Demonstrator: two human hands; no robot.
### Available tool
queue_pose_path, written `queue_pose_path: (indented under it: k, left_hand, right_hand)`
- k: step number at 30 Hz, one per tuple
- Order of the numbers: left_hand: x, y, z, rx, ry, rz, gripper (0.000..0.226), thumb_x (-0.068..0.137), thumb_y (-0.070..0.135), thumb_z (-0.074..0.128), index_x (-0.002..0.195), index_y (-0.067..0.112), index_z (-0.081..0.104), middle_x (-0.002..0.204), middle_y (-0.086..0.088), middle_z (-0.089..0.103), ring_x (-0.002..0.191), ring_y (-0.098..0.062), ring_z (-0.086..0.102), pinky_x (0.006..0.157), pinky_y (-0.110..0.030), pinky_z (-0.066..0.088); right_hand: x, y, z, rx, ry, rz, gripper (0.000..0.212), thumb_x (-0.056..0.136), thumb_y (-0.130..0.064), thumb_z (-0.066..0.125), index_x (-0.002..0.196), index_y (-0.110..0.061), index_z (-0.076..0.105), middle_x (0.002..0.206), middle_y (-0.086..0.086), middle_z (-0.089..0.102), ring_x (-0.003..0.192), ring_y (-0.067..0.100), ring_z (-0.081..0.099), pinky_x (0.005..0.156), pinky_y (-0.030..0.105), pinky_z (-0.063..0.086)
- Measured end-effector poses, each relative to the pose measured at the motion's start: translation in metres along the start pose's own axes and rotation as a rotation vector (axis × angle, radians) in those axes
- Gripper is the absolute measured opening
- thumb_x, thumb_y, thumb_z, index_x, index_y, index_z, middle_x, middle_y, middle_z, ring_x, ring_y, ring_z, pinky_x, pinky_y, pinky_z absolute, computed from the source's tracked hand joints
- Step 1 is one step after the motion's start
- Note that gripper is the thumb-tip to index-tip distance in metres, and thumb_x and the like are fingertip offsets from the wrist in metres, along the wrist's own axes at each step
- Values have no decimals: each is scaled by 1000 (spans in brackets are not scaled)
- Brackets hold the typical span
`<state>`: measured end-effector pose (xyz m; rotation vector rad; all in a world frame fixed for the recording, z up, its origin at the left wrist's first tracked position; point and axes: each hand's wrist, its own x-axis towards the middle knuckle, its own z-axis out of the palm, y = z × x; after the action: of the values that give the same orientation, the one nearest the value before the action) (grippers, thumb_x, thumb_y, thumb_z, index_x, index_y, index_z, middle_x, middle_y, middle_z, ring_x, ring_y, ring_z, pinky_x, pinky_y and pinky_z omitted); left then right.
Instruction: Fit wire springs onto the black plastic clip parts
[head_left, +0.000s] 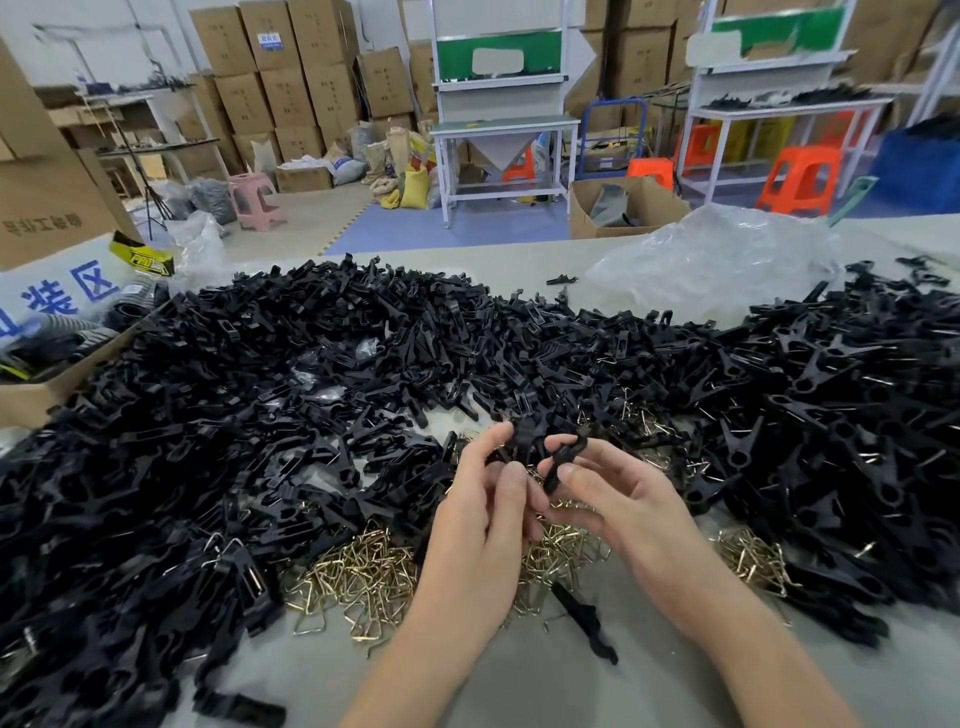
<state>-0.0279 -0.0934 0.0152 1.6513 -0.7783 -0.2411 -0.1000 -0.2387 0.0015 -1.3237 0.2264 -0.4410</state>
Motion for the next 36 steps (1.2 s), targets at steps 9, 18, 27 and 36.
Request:
queue_pose_path:
  k: [9,18,27,36]
  left_hand:
    - [2,3,2,-442,1,-235,32,107,18,46,107,38,71,66,3,56,53,-13,48,54,-25,47]
    - [5,11,-3,-733,0,-388,19,103,12,48,114,10,64,59,0,49,45,-11,39,46,-23,40]
    - [7,9,-6,-741,-7,-411,21,102,10,49,113,9,66,59,-1,47,42,-12,38,45,-25,41]
    - [7,5,-7,-692,-63,-416,16,103,13,50,110,13,63,56,2,44,40,-10,35,42,-23,40]
  right_hand:
    - [-2,0,1,-60,-115,25,28,95,-25,62,118,-15,73,101,14,74,93,32,69,97,51,55]
    - [-5,-1,3,-91,-147,55,23,94,-28,68,113,-18,77,105,16,75,96,29,68,99,48,55]
    - [-6,-3,3,-90,-172,64,28,92,-27,66,116,-18,76,108,20,73,90,20,65,92,36,57]
    - [-10,-11,5,-87,-207,71,33,91,-32,63,117,-16,77,110,26,71,88,22,62,89,32,57]
